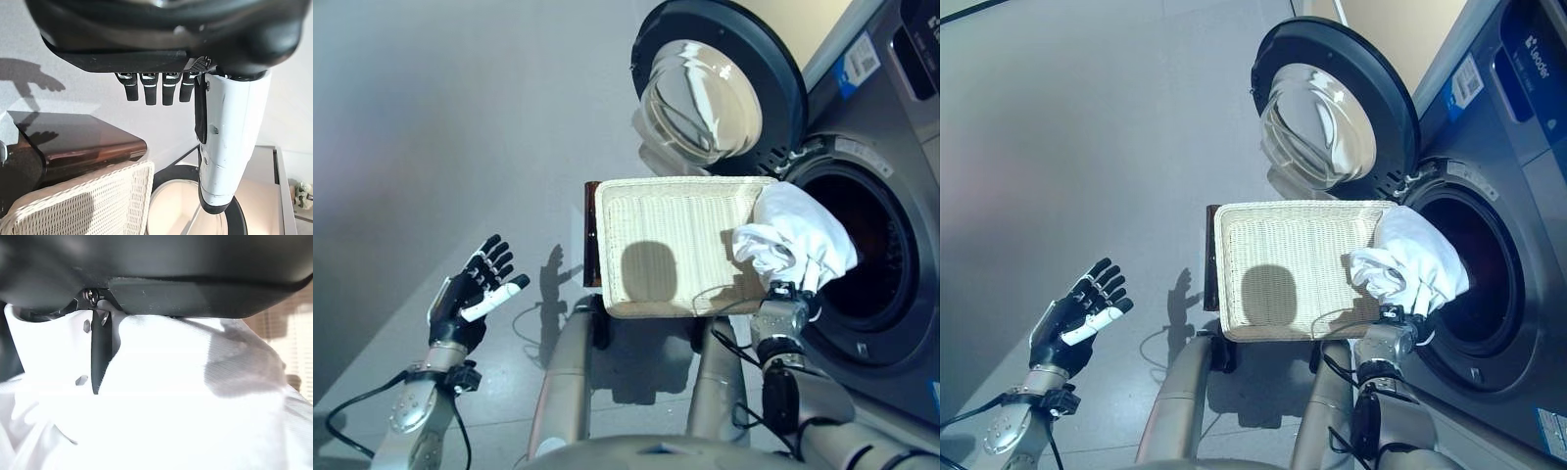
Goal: Pick up the clothes and place them into the washing machine
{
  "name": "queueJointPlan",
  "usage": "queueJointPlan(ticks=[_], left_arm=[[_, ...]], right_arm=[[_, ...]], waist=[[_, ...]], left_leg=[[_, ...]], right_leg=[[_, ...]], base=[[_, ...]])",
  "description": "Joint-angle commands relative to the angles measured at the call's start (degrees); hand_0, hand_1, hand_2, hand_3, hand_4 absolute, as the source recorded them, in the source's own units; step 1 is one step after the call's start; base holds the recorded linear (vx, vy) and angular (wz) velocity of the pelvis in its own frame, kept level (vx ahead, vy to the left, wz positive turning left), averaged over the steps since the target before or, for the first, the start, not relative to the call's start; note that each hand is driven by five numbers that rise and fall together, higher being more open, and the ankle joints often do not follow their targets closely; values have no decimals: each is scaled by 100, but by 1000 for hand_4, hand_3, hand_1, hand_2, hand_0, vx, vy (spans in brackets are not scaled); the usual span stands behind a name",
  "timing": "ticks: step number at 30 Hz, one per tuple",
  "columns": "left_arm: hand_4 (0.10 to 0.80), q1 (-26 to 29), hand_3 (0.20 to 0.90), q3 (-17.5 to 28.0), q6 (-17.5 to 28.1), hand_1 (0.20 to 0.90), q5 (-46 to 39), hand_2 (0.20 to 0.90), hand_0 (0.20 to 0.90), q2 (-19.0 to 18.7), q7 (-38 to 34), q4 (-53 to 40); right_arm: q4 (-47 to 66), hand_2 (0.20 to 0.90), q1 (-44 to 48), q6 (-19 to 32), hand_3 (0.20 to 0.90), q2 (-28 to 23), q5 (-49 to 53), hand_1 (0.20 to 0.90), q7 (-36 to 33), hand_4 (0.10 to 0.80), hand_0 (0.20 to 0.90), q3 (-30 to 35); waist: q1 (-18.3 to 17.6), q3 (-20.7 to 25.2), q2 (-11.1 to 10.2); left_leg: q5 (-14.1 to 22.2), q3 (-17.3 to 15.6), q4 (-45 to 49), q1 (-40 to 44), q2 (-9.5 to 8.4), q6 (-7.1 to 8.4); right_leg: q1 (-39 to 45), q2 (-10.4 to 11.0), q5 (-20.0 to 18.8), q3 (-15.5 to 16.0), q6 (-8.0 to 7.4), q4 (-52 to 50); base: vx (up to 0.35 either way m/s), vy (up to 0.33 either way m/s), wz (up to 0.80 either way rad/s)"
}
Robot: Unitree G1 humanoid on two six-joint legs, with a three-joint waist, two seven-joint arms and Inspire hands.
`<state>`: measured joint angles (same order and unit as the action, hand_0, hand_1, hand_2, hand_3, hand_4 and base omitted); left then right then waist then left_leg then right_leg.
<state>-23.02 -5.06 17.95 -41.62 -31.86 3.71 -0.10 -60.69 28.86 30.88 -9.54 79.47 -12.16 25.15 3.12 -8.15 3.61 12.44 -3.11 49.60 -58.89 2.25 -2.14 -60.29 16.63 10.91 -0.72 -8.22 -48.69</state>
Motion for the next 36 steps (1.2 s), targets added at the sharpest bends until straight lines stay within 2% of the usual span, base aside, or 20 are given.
queueJointPlan(ticks=[1, 5, 7, 9, 11, 12, 17, 18, 19, 24, 27, 28, 31, 36], left_arm=[[800, 173, 900, 147, 456, 900, -75, 900, 900, 8, -10, -287], [800, 185, 900, 60, 483, 900, -48, 900, 900, 15, -29, -350], [800, 179, 900, 24, 473, 900, -50, 900, 900, -43, 7, -387], [800, 166, 900, -12, 519, 900, -37, 900, 900, -96, 14, -385], [800, 173, 900, -16, 532, 900, -17, 900, 900, -117, 7, -381], [800, 145, 900, -18, 532, 900, 5, 900, 900, -167, 18, -407], [800, 132, 900, -44, 525, 900, 4, 900, 900, -298, 66, -456], [800, 145, 900, -32, 533, 900, -6, 900, 900, -376, 73, -500], [800, 148, 900, -35, 539, 900, -19, 900, 900, -403, 70, -526], [800, 145, 900, -62, 489, 900, -56, 900, 900, -564, 105, -625], [800, 139, 900, -64, 488, 900, -96, 900, 900, -604, 144, -734], [800, 99, 900, -73, 483, 900, -113, 900, 900, -590, 155, -771], [800, 38, 900, -57, 457, 900, -117, 900, 900, -595, 178, -803], [800, -56, 900, 1, 450, 900, -157, 900, 900, -619, 204, -874]], right_arm=[[399, 200, 262, 828, 200, -386, 173, 200, 170, 300, 200, 169], [339, 200, 491, 991, 200, -322, 331, 200, 48, 300, 200, 317], [200, 200, 654, 1036, 200, -457, 304, 200, -82, 300, 200, 356], [-45, 200, 876, 918, 200, -805, -233, 200, -482, 300, 200, 236], [-53, 200, 953, 942, 200, -808, -329, 200, -582, 300, 200, 207], [-175, 200, 1086, 871, 200, -1025, -438, 200, -709, 300, 200, 201], [-395, 200, 1383, 869, 200, -1469, -422, 200, -916, 300, 200, 258], [-494, 200, 1563, 901, 200, -1800, -423, 200, -1073, 300, 200, 296], [-538, 200, 1642, 940, 200, -1941, -395, 200, -1141, 300, 200, 319], [-823, 200, 1958, 935, 200, -2888, -497, 200, -1583, 300, 200, 354], [-939, 200, 2063, 897, 200, -3264, -617, 200, -1758, 300, 200, 320], [-1000, 200, 2077, 819, 200, -3626, -735, 200, -1849, 300, 200, 273], [-1121, 200, 2128, 764, 200, -4116, -809, 200, -1913, 300, 200, 199], [-1255, 200, 2203, 840, 200, -4670, -841, 200, -1998, 300, 200, 117]], waist=[[80, 72, 82], [131, 29, 126], [158, 17, 157], [200, 31, 205], [220, 33, 230], [244, 47, 240], [282, 80, 275], [302, 53, 296], [317, 89, 312], [355, 36, 429], [366, 58, 482], [351, 14, 534], [333, 16, 584], [297, 117, 613]], left_leg=[[-302, 275, -797, 106, 201, 419], [-300, 265, -784, 123, 210, 419], [-272, 274, -692, 117, 204, 419], [-247, 266, -591, 67, 218, 434], [-246, 261, -599, 67, 232, 438], [-255, 263, -613, 61, 251, 447], [-307, 280, -739, 111, 273, 469], [-503, 290, -859, 66, 274, 471], [-393, 311, -897, 130, 275, 502], [-677, 360, -1137, 110, 280, 555], [-639, 394, -1196, 136, 271, 586], [-724, 378, -1191, 71, 277, 594], [-717, 390, -1154, 23, 276, 610], [-619, 397, -1147, -10, 292, 641]], right_leg=[[163, 175, -113, -157, 22, 300], [148, 168, -84, -172, 26, 246], [140, 174, -29, -189, 46, 147], [93, 184, -9, -200, 59, 66], [84, 181, -11, -207, 59, 65], [71, 182, -10, -197, 60, 79], [65, 179, -4, -183, 56, 102], [39, 177, -135, -171, 75, 191], [92, 173, 5, -175, 50, 166], [78, 148, -96, -138, 82, 273], [90, 144, -8, -156, 70, 262], [13, 150, -64, -155, 83, 239], [-56, 160, -41, -164, 93, 172], [-168, 169, 51, -210, 64, 69]], base=[[0, 0, 0], [0, 0, 0], [0, 0, 0], [0, 0, 0], [0, 0, 0], [0, 0, 0], [-16, -22, -3], [5, -54, -5], [-6, -72, 1], [-17, -54, 9], [1, -30, 9], [7, -33, 9], [5, -14, 3], [19, -3, 0]])
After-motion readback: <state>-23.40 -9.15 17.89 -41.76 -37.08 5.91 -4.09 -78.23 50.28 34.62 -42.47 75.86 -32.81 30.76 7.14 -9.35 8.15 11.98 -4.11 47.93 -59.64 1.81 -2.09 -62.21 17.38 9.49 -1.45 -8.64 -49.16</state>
